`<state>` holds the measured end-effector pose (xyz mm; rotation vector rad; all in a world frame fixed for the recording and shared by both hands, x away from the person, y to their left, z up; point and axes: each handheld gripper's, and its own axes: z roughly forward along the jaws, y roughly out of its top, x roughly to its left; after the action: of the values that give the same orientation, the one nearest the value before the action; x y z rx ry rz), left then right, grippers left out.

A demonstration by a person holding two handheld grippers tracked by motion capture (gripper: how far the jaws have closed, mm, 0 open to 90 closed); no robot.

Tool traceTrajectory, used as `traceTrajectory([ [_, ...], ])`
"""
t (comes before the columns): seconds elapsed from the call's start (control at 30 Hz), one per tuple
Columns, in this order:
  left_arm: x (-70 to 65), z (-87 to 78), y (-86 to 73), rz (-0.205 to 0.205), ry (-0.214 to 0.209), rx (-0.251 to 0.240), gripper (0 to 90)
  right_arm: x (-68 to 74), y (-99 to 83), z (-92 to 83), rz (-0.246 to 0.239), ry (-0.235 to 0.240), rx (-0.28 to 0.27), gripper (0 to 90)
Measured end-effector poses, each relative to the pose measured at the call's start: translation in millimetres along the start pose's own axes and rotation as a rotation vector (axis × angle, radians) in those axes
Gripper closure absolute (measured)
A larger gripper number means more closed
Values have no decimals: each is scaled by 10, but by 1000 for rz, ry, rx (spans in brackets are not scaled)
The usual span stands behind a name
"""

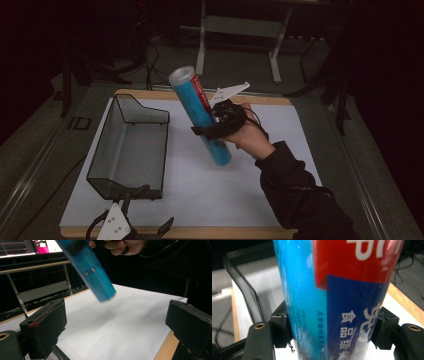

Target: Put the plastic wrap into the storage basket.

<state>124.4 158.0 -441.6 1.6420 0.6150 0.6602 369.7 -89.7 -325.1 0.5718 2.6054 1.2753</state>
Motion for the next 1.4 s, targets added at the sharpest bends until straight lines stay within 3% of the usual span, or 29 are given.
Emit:
traceTrajectory([
  [0.13,0,-7,1,1,2,1,41,45,147,84,57,35,-46,318],
  [0.27,5,-9,0,-2,1,0,41,91,254,129,84,41,-85,318],
  [0.37,5,-9,1,-1,1,-1,41,130,436,203,135,48,-146,318],
  [0.5,2,-15,2,-4,-1,-6,41,166,523,266,165,59,-177,318],
  [0.63,5,-18,2,-4,2,-6,41,183,591,423,245,102,-206,318],
  [1.03,7,-21,1,-5,4,-5,41,162,554,798,372,139,-232,318],
  [1.1,9,-21,-1,-4,5,-3,41,168,511,939,426,171,-237,318],
  [1.2,8,-20,-1,-5,5,-2,41,199,460,1072,448,153,-223,318],
  [1.4,5,-29,0,-6,5,-6,41,201,249,1331,583,192,-204,318],
])
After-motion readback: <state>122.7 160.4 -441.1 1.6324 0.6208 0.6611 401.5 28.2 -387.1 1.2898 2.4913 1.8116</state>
